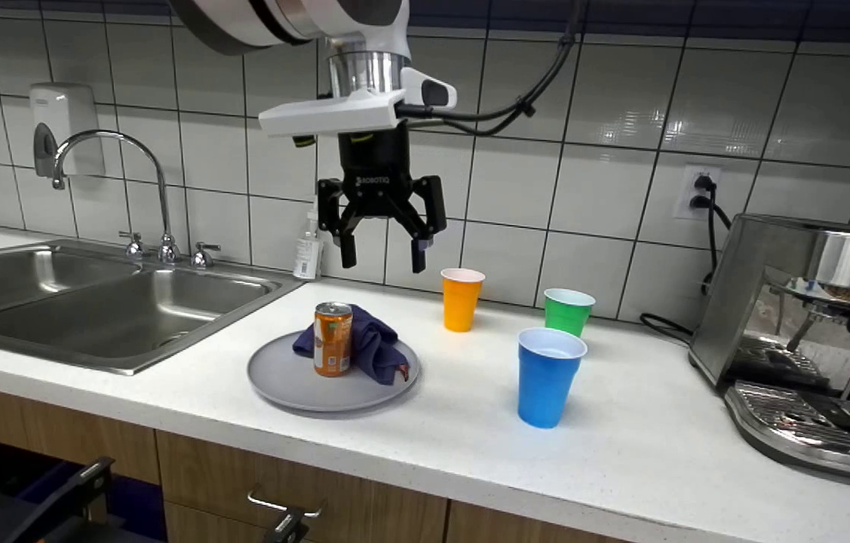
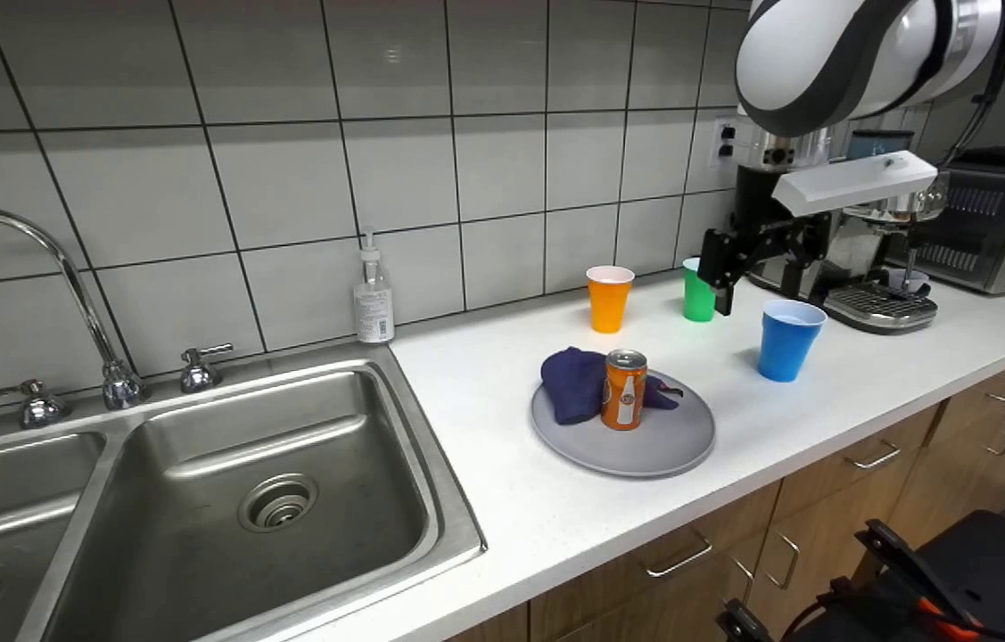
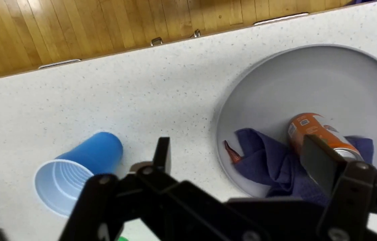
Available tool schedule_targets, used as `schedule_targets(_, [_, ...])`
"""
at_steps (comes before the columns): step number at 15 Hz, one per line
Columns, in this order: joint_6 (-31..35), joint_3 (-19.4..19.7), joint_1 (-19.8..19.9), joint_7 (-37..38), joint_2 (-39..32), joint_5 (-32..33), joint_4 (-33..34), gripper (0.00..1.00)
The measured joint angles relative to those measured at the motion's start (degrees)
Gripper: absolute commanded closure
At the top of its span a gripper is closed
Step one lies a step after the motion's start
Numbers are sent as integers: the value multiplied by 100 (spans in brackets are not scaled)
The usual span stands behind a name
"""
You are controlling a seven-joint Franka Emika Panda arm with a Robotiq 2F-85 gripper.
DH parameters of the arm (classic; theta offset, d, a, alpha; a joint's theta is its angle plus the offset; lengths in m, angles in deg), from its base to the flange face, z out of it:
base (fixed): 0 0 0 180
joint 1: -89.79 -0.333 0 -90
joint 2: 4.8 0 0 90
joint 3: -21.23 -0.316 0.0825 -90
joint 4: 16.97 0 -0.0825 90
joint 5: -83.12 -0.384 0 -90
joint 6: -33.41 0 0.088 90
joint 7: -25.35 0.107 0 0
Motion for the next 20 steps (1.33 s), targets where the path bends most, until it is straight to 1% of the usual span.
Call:
schedule_targets(10, [8,-239,-600,12,-755,-858,491,0])
schedule_targets(13, [13,-252,-683,12,-1033,-979,664,0])
schedule_targets(20, [63,-287,-740,193,-1659,-1000,1003,0])
